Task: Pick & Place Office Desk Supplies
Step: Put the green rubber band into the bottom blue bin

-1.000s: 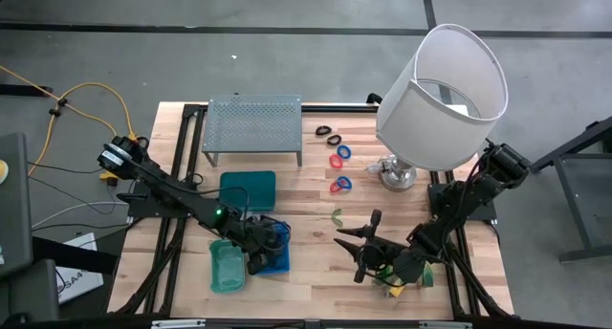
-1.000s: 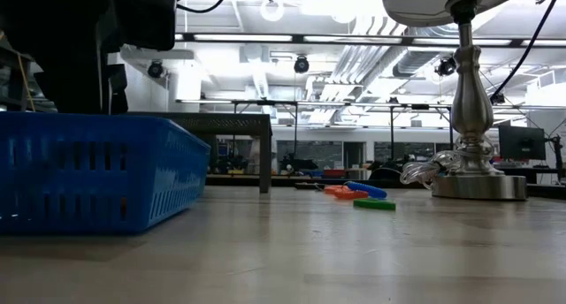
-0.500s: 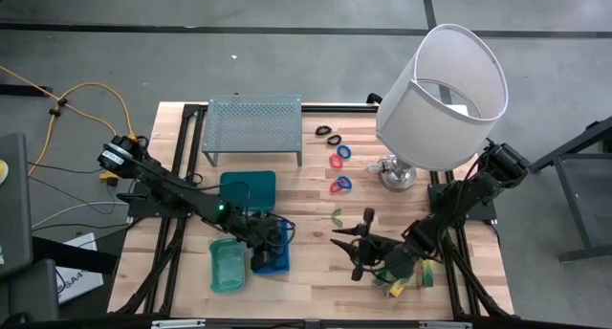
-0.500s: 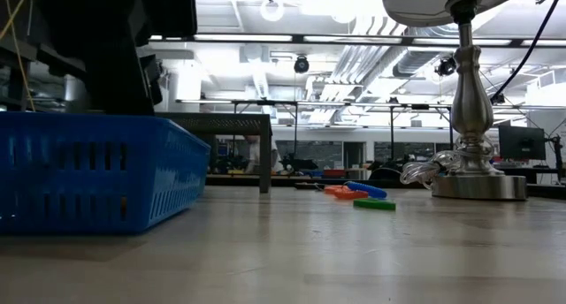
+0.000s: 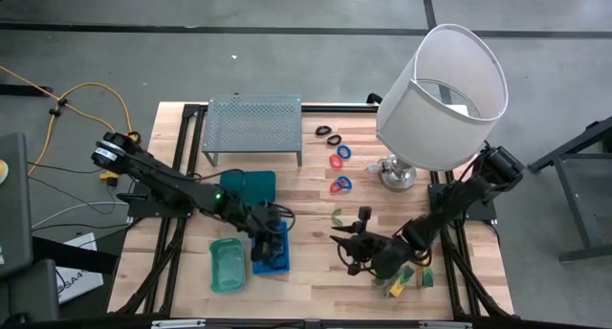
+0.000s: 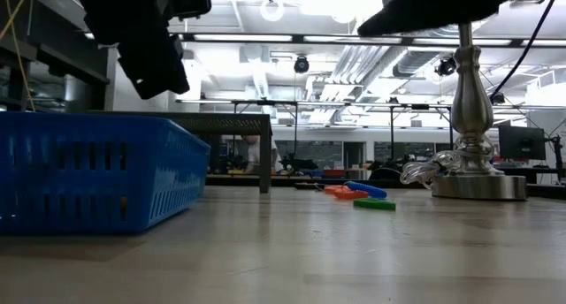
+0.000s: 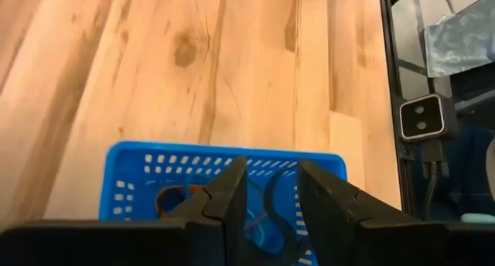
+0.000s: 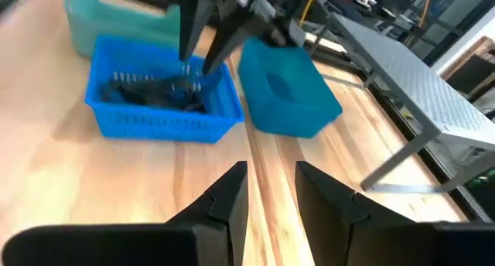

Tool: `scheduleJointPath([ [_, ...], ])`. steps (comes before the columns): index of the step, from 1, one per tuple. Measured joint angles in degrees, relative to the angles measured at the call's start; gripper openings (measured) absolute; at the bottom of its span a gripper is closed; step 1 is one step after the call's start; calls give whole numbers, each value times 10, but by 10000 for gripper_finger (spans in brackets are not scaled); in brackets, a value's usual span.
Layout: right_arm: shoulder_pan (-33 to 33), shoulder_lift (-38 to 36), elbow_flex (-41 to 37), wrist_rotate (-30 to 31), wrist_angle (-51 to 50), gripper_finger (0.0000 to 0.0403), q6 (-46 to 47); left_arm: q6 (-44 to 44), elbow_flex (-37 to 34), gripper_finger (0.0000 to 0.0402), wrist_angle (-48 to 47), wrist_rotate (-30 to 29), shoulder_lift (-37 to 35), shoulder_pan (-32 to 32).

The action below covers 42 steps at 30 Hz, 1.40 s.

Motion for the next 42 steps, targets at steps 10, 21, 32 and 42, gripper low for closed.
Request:
scheduleJointPath([
  [10,1,54,0,33,3,97,19,12,0,108,-3,0,-1,6],
  [21,-30,101,0,-10,-42,97,146,12,0,108,-7,0,-1,6],
  [32,-71,106,-1,-89,-139,97,300,12,0,108,-8,0,-1,6],
  [42,-79,106,-1,-107,-180,97,370,12,0,108,-8,0,-1,6],
])
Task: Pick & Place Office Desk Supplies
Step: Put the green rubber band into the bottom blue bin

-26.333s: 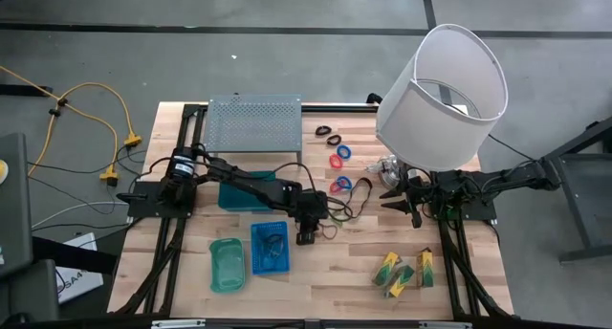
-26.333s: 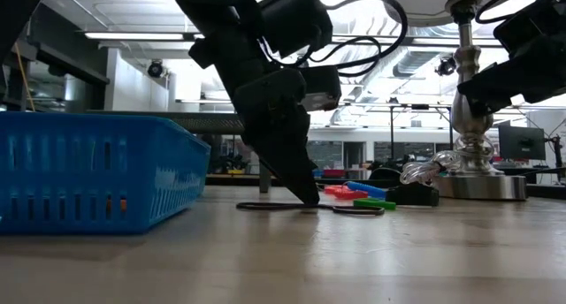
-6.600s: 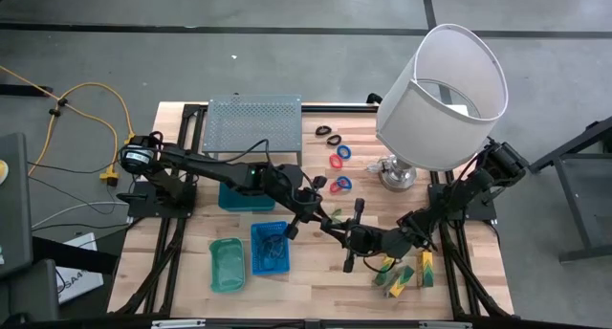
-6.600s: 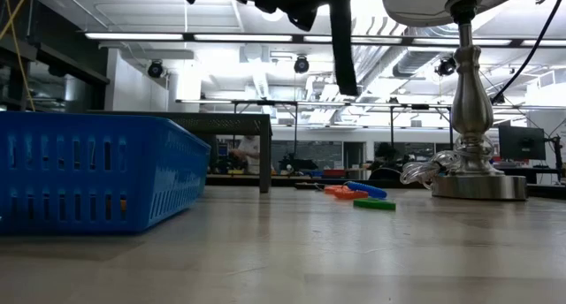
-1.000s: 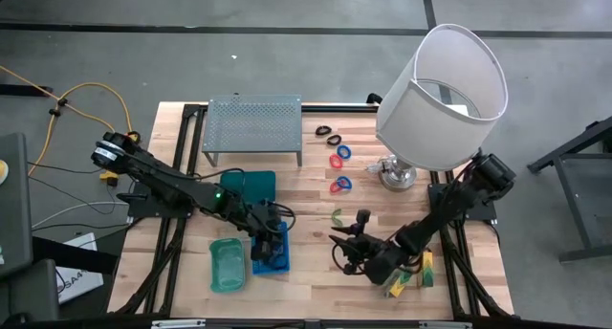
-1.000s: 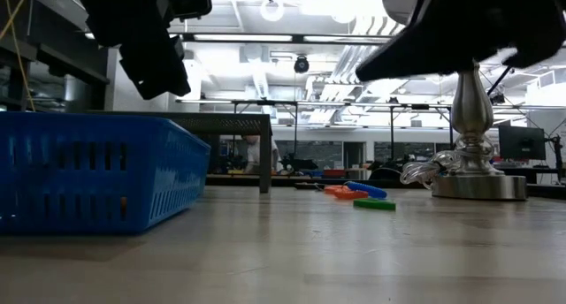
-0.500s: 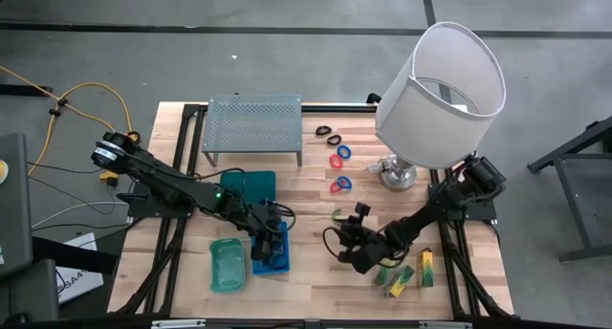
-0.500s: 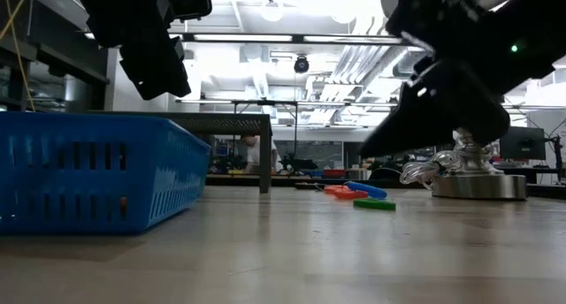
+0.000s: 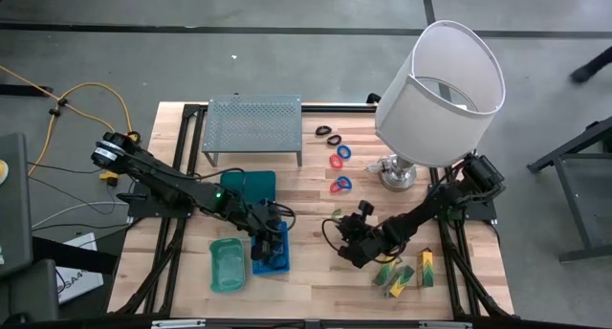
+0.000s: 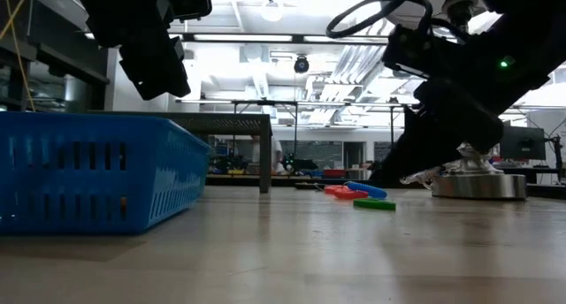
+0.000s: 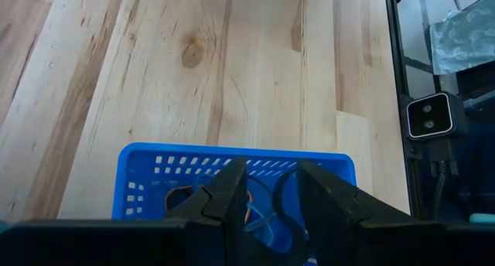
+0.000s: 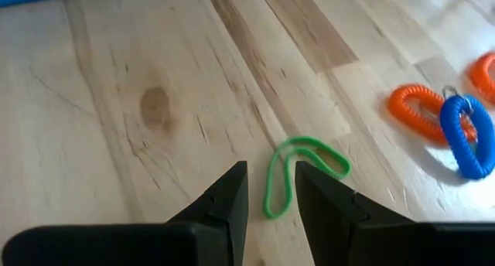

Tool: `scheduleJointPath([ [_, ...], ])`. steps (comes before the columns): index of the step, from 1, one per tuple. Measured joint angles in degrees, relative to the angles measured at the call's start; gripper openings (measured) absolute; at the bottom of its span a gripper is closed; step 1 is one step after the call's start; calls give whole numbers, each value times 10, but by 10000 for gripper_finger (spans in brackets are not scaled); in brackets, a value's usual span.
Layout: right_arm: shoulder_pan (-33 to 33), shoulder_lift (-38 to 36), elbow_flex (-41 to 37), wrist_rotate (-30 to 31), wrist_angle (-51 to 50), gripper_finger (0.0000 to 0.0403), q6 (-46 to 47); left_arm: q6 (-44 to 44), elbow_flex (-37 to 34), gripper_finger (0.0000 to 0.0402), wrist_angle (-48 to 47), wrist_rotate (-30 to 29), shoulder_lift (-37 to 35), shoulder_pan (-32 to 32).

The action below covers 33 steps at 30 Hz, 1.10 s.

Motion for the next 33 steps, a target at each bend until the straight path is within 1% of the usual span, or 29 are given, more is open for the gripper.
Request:
scheduleJointPath([
  [5,0,0,0,-9,-14,97,28,0,0,108,0,0,0,0],
  [14,-5,38,0,-8,2,97,36,0,0,108,-1,1,0,0],
  [27,-5,45,0,-5,4,96,45,1,0,108,-3,0,0,0],
  [30,-5,45,0,-8,4,84,45,1,0,108,-3,0,0,0],
  [33,-5,45,1,-9,4,59,45,1,0,108,-3,0,0,0],
])
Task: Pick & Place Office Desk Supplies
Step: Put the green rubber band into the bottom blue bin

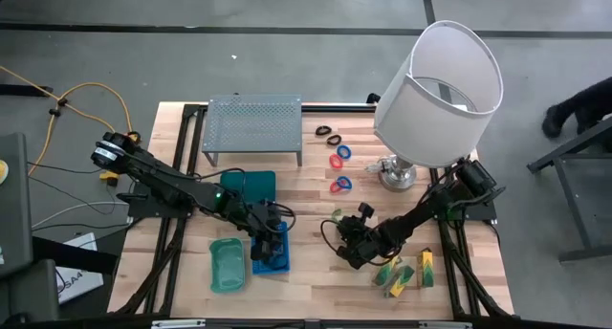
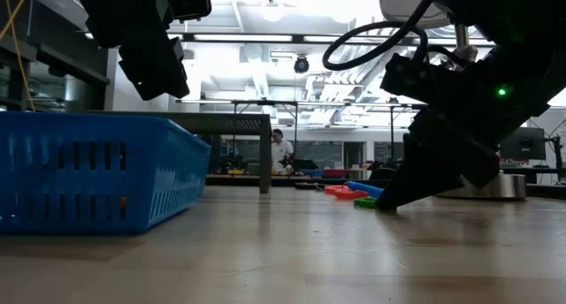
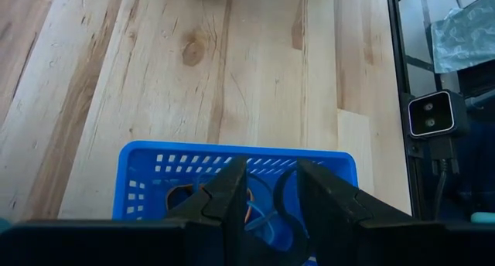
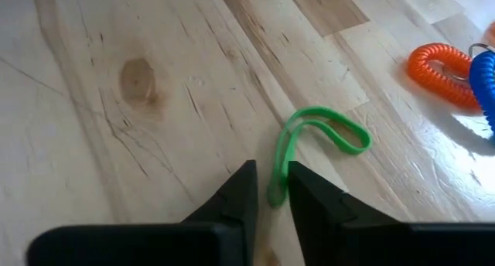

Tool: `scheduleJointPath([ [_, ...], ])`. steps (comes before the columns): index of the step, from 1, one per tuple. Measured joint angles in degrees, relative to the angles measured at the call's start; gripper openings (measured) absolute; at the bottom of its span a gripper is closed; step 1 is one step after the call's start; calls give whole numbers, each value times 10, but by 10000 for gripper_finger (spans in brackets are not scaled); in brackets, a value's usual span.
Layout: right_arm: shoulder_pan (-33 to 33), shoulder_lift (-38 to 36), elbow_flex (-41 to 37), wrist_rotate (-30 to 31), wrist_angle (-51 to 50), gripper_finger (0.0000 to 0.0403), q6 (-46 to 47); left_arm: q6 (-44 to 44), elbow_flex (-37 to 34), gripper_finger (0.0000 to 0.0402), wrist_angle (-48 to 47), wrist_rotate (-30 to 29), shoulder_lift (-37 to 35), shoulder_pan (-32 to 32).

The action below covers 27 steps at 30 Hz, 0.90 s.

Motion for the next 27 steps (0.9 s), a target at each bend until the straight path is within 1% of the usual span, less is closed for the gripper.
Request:
scheduleJointPath([
  [5,0,0,0,-5,1,12,-2,0,0,108,0,0,0,0],
  [6,0,0,0,-5,1,8,-2,0,0,108,0,0,0,0],
  [12,4,0,0,1,2,4,-4,0,0,108,0,0,0,0],
  [16,10,0,-2,10,14,3,-24,0,0,108,1,0,0,0],
  [22,14,0,-2,11,63,2,-62,0,0,108,1,0,0,0],
  [27,15,0,-2,13,125,3,-106,0,0,108,1,0,0,0],
])
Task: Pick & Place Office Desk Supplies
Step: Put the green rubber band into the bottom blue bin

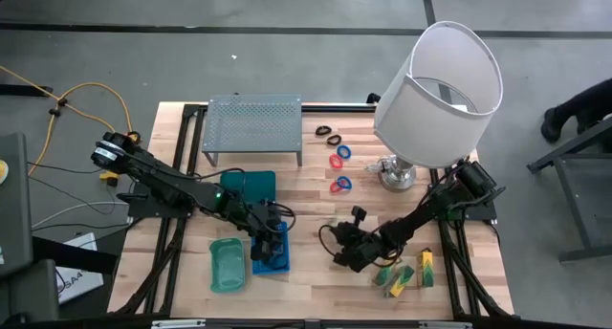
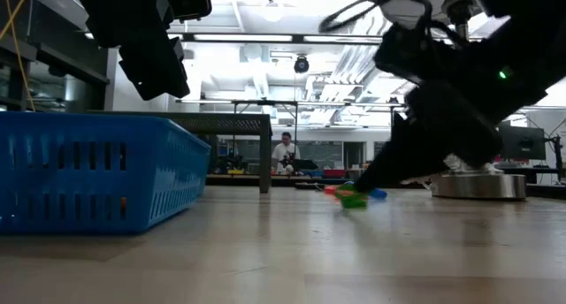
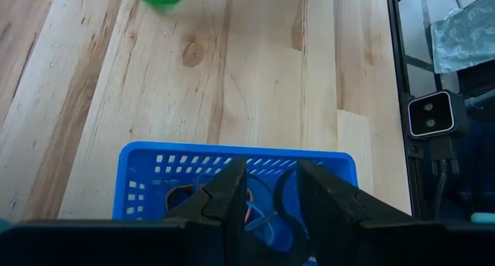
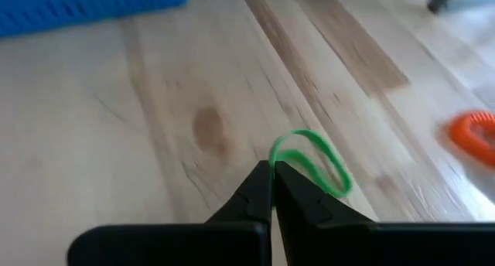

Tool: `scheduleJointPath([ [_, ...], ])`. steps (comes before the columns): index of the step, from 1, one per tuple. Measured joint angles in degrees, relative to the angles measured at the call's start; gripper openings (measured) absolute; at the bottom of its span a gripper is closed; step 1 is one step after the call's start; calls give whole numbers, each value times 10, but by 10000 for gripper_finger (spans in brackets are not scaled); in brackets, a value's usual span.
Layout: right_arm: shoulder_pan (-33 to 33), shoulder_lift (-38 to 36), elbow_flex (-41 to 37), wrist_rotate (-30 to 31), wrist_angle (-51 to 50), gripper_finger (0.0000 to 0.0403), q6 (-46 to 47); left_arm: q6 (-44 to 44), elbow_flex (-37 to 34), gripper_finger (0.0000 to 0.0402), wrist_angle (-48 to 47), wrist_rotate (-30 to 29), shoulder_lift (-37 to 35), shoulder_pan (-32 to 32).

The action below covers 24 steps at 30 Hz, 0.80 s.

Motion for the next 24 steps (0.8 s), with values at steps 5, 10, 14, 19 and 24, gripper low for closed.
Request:
scheduleJointPath([
  [5,7,-2,0,0,89,3,-61,0,0,108,0,0,0,0],
  [10,12,-26,2,-2,133,3,-101,25,0,108,0,0,0,0],
  [14,12,-48,2,-1,137,3,-108,53,0,108,4,-3,0,0],
  [19,14,-57,2,-8,170,3,-137,144,0,108,36,-36,0,0],
  [24,14,-57,2,-30,214,3,-162,235,0,108,86,-65,0,0],
])
